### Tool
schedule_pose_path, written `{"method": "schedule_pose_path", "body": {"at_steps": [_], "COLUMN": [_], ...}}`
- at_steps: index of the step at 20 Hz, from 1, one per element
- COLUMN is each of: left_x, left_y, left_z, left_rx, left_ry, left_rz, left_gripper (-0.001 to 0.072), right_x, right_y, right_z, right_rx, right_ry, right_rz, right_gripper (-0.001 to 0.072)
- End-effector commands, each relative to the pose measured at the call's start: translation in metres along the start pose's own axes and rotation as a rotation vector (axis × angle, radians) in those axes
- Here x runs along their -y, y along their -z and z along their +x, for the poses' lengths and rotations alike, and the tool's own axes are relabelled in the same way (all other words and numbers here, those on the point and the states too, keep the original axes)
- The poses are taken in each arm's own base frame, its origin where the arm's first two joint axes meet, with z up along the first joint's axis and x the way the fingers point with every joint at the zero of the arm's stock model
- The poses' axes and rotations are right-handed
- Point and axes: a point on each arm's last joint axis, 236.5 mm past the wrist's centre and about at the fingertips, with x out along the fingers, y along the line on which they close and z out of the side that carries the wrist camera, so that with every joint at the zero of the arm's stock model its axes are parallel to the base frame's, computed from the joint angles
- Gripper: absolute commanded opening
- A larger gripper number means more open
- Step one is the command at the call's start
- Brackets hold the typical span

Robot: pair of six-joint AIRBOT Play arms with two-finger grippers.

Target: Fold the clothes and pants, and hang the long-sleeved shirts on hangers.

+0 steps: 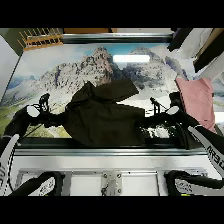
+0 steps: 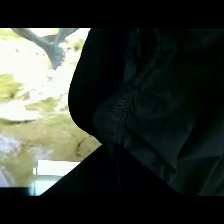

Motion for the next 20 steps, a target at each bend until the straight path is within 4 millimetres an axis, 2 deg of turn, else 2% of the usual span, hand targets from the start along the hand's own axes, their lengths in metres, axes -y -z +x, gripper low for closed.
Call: {"method": "schedule_pose_path", "body": {"at_steps": [1,3,4,5,6,7,9,11,14,15,17,20], "left_x": [0.023,0.041,0.051,0.060,0.068,0.074,0.082,0.082,0.082,0.082,0.082,0.082], "left_y": [0.037,0.058,0.069,0.078,0.086,0.091,0.098,0.098,0.099,0.098,0.098,0.097], "left_z": [-0.006,-0.005,-0.004,-0.003,-0.001,-0.001,0.000,0.000,0.000,0.000,0.000,0.000], "left_rx": [-0.001,-0.005,-0.011,-0.013,-0.013,-0.011,-0.014,-0.017,-0.018,-0.016,-0.016,-0.012], "left_ry": [0.022,0.042,0.054,0.064,0.075,0.084,0.094,0.094,0.094,0.094,0.095,0.095], "left_rz": [0.060,0.110,0.145,0.180,0.220,0.250,0.280,0.265,0.259,0.259,0.259,0.258], "left_gripper": [0.0013,0.0013,0.0013,0.0013,0.0013,0.0013,0.0013,0.0013,0.0013,0.0013,0.0013,0.0013], "right_x": [0.002,0.009,0.006,0.000,-0.006,-0.007,0.003,0.025,0.082,0.100,0.119,0.114], "right_y": [-0.049,-0.089,-0.102,-0.109,-0.111,-0.109,-0.096,-0.072,-0.012,0.012,0.051,0.074], "right_z": [-0.027,-0.058,-0.069,-0.077,-0.084,-0.090,-0.108,-0.127,-0.144,-0.142,-0.128,-0.094], "right_rx": [0.076,0.148,0.175,0.189,0.183,0.167,0.123,0.089,0.066,0.066,0.066,0.111], "right_ry": [0.116,0.262,0.293,0.297,0.297,0.313,0.363,0.389,0.399,0.396,0.351,0.220], "right_rz": [-0.171,-0.245,-0.272,-0.292,-0.308,-0.326,-0.339,-0.283,0.045,0.201,0.416,0.561], "right_gripper": [0.0000,0.0002,0.0039,0.0239,0.0550,0.0658,0.0657,0.0656,0.0657,0.0657,0.0657,0.0657]}}
